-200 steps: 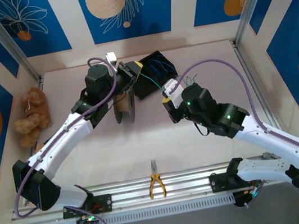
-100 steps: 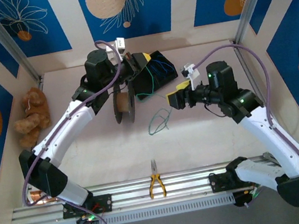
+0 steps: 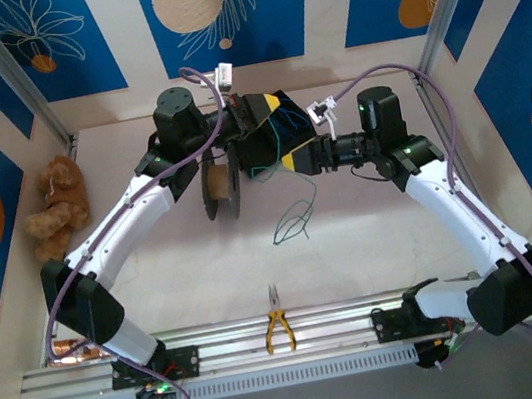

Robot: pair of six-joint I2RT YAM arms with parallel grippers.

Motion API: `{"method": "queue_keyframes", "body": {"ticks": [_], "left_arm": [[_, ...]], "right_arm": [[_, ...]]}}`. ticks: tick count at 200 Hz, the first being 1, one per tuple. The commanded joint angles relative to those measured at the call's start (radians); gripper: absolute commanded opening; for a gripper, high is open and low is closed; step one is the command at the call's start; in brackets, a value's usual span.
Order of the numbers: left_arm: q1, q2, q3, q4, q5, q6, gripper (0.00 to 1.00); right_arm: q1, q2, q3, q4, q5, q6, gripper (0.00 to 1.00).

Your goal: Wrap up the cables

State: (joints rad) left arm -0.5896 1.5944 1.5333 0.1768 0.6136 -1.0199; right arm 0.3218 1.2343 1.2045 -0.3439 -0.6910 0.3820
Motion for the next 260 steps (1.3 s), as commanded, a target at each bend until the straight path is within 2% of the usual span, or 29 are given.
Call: {"method": "queue_keyframes", "body": {"ticks": [1,48,60,66,72,78,81,87,91,98,109,119,123,126,146,168,196,207,222,244,260], "left_arm": [[-0.002,0.005,-0.015,0.068,0.021,-0.014,0.00],[-0.007,0.017,-0.025,0.090,0.015,-0.026,0.00],[-0.008,0.017,-0.028,0.095,0.014,-0.027,0.00],[-0.008,0.017,-0.030,0.093,0.012,-0.027,0.00],[-0.008,0.015,-0.030,0.088,0.008,-0.023,0.00],[-0.008,0.014,-0.029,0.076,0.001,-0.017,0.00],[-0.008,0.013,-0.028,0.067,-0.003,-0.013,0.00],[-0.009,0.011,-0.026,0.049,-0.011,-0.004,0.00],[-0.007,0.008,-0.024,0.034,-0.018,0.005,0.05],[-0.006,0.005,-0.020,0.002,-0.032,0.021,0.22],[-0.003,-0.006,-0.013,-0.059,-0.059,0.050,0.56],[0.002,-0.023,-0.005,-0.132,-0.095,0.086,0.80],[0.005,-0.029,0.000,-0.167,-0.112,0.102,0.95],[0.009,-0.035,0.003,-0.196,-0.127,0.114,1.00],[0.045,-0.083,0.006,-0.347,-0.193,0.180,1.00],[0.126,-0.147,-0.050,-0.459,-0.220,0.214,1.00],[0.186,-0.238,-0.108,-0.673,-0.401,0.336,1.00],[0.191,-0.260,-0.130,-0.707,-0.434,0.355,1.00],[0.191,-0.273,-0.167,-0.685,-0.388,0.331,1.00],[0.173,-0.278,-0.227,-0.544,-0.262,0.196,1.00],[0.130,-0.275,-0.226,-0.481,-0.257,0.134,1.00]], "right_arm": [[0.016,0.008,0.009,0.067,-0.073,0.042,0.59],[0.063,0.043,0.023,0.080,-0.038,0.038,0.58],[0.069,0.052,0.026,0.083,-0.026,0.040,0.45],[0.072,0.056,0.028,0.080,-0.015,0.038,0.34],[0.076,0.057,0.032,0.070,0.005,0.034,0.17],[0.079,0.055,0.033,0.062,0.029,0.029,0.04],[0.080,0.054,0.031,0.058,0.042,0.027,0.00],[0.083,0.050,0.031,0.049,0.078,0.024,0.00],[0.085,0.047,0.030,0.043,0.100,0.021,0.00],[0.087,0.041,0.029,0.033,0.135,0.017,0.00],[0.093,0.032,0.027,0.010,0.208,0.010,0.00],[0.103,0.025,0.028,-0.022,0.277,-0.001,0.00],[0.111,0.023,0.030,-0.035,0.308,-0.008,0.00],[0.115,0.022,0.030,-0.049,0.333,-0.011,0.00],[0.156,0.022,0.037,-0.123,0.468,-0.054,0.00],[0.190,0.029,0.046,-0.192,0.592,-0.098,0.00],[0.236,0.032,0.055,-0.251,0.735,-0.134,0.00],[0.260,0.031,0.048,-0.254,0.778,-0.142,0.00],[0.308,0.027,0.035,-0.243,0.855,-0.160,0.00],[0.379,0.028,0.015,-0.210,0.995,-0.195,0.00],[0.434,0.034,0.006,-0.186,1.096,-0.227,0.00]]}}
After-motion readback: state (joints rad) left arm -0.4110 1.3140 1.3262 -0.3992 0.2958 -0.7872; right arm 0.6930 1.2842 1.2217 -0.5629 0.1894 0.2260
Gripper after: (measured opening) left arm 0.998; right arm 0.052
